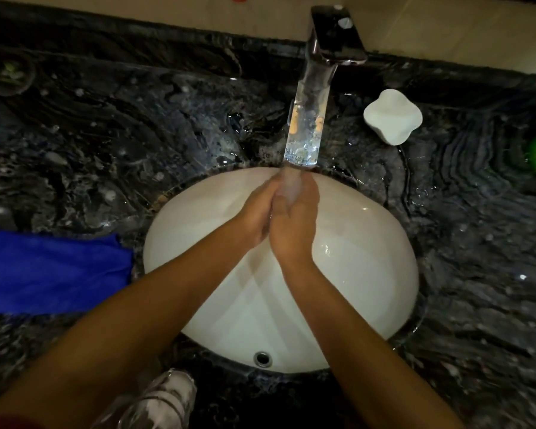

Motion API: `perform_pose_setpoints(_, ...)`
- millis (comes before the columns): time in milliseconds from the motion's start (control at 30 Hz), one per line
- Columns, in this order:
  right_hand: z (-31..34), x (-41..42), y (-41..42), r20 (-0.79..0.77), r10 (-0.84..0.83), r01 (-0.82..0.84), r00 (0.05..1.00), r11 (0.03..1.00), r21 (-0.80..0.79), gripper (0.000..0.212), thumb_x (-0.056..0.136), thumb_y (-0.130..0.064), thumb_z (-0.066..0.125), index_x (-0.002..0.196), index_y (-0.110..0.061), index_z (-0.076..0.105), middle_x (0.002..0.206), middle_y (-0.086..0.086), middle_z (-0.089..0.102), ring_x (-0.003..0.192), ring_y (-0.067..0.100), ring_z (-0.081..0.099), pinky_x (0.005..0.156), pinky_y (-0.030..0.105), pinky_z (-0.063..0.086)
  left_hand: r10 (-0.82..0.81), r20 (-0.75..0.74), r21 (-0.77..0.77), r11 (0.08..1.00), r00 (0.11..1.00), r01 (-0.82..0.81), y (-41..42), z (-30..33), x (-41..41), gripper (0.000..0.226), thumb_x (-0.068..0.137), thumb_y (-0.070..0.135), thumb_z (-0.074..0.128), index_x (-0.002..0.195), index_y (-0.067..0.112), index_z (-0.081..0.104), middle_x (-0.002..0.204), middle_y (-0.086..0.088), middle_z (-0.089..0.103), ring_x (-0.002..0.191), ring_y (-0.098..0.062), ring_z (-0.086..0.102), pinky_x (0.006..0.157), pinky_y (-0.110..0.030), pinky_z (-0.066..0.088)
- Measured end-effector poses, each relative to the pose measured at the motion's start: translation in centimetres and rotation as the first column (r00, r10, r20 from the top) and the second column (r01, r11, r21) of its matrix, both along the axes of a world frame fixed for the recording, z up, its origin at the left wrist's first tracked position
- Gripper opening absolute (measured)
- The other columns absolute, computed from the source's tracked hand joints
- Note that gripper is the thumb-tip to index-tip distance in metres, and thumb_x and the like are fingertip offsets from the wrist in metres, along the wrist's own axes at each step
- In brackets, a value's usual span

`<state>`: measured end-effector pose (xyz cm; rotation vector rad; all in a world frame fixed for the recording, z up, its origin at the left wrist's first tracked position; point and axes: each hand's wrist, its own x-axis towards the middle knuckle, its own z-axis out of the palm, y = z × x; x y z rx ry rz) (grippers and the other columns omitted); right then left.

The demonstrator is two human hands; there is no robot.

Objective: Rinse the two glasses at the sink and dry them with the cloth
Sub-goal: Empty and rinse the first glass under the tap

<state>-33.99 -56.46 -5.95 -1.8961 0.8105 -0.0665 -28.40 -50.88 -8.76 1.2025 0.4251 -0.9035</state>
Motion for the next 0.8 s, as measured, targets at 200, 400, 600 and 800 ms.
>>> perform_pose_setpoints(200, 0.3, -1.6, 0.4, 0.013, 0.336, -0.320, 0.942, 0.907, -0.274, 0.052, 0.099, -0.022, 0.036, 0.147, -0.014, 0.055, 0.157, 0.008, 0.049, 0.150, 0.021, 0.032, 0.125, 0.028, 0.019, 0.124, -0.160, 0.026, 0.992, 0.979, -0.121, 0.3, 0.0, 0.4, 0.050, 0.107, 0.052, 0.044, 0.088, 0.017, 0.074, 0.085, -0.001, 0.072, 0.076, -0.012, 0.071, 0.074, -0.027, 0.055)
perform_pose_setpoints(400, 2.1, 2.1, -3.9, 0.001, 0.222, -0.218, 0.975, 0.955, 0.203, 0.029, 0.102, -0.016, 0.053, 0.102, -0.027, 0.079, 0.106, -0.010, 0.074, 0.104, 0.011, 0.067, 0.092, 0.034, 0.055, 0.033, -0.304, -0.084, 0.995, 0.952, -0.061, 0.8, 1.9, -0.1, 0.049, 0.100, 0.053, 0.054, 0.117, 0.009, 0.067, 0.091, -0.010, 0.073, 0.075, -0.024, 0.072, 0.067, -0.034, 0.058)
perform_pose_setpoints(600, 2.1, 0.9, -2.0, -0.108, 0.002, 0.027, 0.994, 0.963, 0.269, 0.042, 0.107, -0.032, 0.051, 0.148, -0.023, 0.048, 0.121, -0.011, 0.062, 0.113, 0.012, 0.061, 0.092, 0.026, 0.045, 0.201, -0.225, 0.014, 0.979, 0.953, -0.204, -0.5, 1.7, 0.1, 0.050, 0.099, 0.056, 0.058, 0.109, 0.008, 0.071, 0.090, -0.005, 0.075, 0.071, -0.017, 0.073, 0.064, -0.028, 0.058)
perform_pose_setpoints(800, 0.1, -3.0, -1.2, -0.046, 0.032, -0.025, 0.998, 0.989, 0.142, 0.056, 0.101, -0.045, 0.047, 0.155, -0.032, 0.038, 0.152, -0.001, 0.049, 0.131, 0.013, 0.053, 0.105, 0.030, 0.045, 0.195, -0.011, 0.098, 0.976, 0.981, -0.193, -1.2, 1.0, -0.2, 0.041, 0.104, 0.045, 0.055, 0.102, 0.006, 0.069, 0.079, -0.006, 0.075, 0.071, -0.020, 0.071, 0.067, -0.033, 0.059)
